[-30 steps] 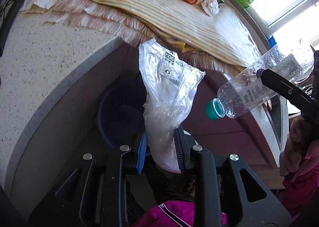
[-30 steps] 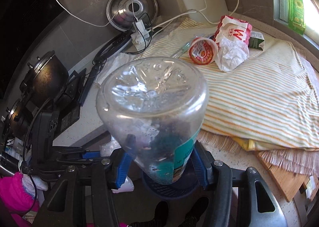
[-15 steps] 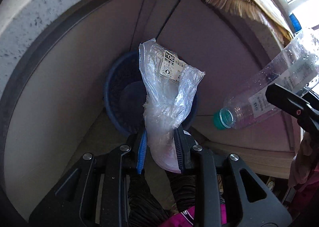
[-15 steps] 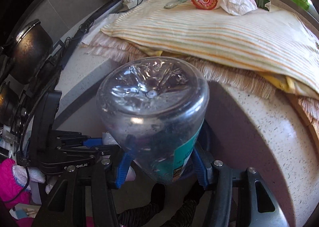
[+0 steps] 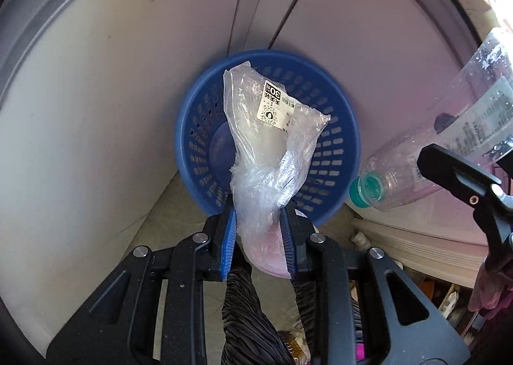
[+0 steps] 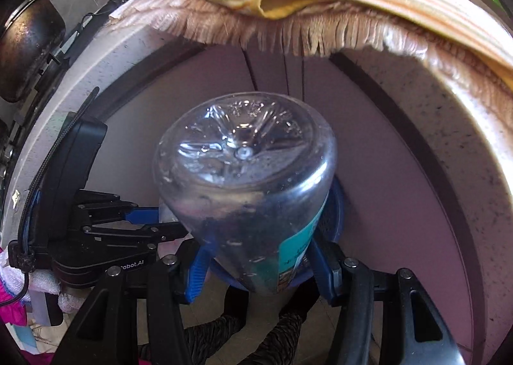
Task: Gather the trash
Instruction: 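Open both grippers to drop the bag and bottle into the basket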
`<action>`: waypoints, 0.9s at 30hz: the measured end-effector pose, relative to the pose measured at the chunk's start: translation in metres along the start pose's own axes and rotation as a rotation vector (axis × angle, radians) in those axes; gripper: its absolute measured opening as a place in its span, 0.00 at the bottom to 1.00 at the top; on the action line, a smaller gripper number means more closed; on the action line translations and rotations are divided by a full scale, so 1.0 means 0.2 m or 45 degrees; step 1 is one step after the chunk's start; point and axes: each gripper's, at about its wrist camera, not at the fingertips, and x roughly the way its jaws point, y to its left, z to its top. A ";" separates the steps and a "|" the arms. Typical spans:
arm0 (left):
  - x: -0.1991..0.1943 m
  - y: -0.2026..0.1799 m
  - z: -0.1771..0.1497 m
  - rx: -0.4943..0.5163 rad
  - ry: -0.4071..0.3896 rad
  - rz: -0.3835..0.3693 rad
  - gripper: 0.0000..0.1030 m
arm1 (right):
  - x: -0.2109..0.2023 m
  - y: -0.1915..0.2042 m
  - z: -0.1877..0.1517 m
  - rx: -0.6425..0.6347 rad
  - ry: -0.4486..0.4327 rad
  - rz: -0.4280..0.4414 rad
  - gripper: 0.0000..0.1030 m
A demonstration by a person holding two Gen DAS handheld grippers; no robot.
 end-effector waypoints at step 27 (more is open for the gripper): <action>-0.06 0.00 0.06 0.048 -0.052 0.073 0.48 | 0.03 -0.02 0.07 0.018 0.015 0.004 0.61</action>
